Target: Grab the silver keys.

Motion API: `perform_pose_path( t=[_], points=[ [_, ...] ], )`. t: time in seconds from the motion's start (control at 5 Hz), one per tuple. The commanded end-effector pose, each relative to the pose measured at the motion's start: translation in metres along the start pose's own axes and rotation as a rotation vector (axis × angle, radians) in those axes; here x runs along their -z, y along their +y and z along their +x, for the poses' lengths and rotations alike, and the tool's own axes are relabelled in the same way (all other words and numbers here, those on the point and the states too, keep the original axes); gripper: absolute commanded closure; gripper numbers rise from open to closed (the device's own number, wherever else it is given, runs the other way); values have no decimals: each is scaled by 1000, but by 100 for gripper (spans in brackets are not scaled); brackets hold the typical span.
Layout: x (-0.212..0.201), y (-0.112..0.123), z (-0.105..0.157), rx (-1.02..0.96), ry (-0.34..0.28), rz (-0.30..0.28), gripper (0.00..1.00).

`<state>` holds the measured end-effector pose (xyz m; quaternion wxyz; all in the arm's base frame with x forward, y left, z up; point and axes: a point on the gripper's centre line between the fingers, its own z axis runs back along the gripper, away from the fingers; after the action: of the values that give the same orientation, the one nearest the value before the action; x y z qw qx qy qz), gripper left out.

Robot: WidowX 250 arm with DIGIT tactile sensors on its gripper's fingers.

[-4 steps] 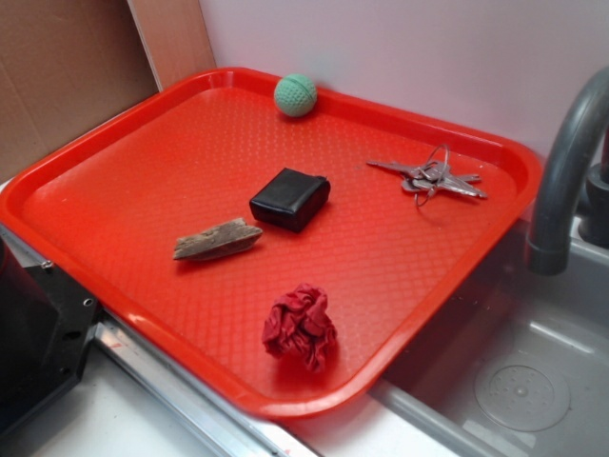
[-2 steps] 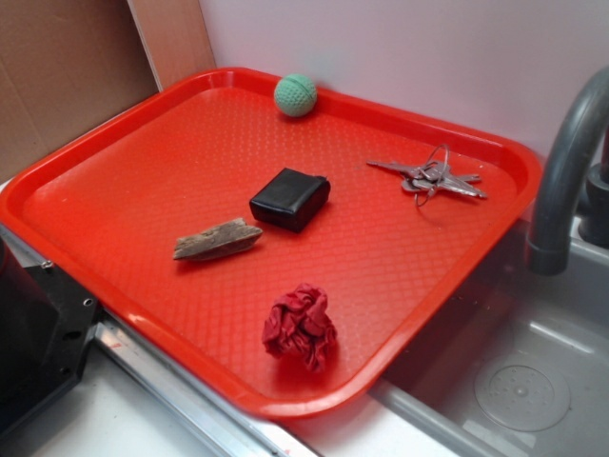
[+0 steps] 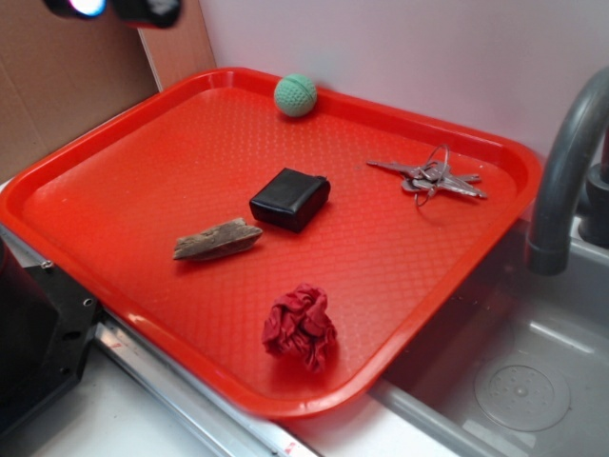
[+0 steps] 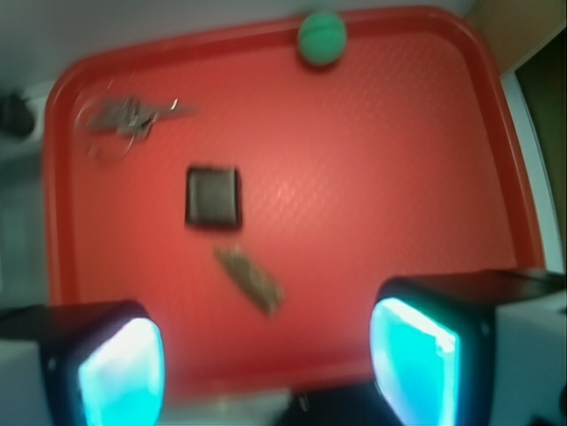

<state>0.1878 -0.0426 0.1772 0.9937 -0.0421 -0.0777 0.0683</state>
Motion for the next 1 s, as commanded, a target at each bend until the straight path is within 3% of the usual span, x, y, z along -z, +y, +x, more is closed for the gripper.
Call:
perform_pose_path(
  t=[0.0,0.2,0.4,0.8],
  points=[
    [44,-36,39,-86,-94,-100,0],
    [59,-66,49,-13,-61,-141,0],
    [72,-80,58,47,-34,-176,0],
    [72,-80,58,47,-34,-176,0]
  ],
)
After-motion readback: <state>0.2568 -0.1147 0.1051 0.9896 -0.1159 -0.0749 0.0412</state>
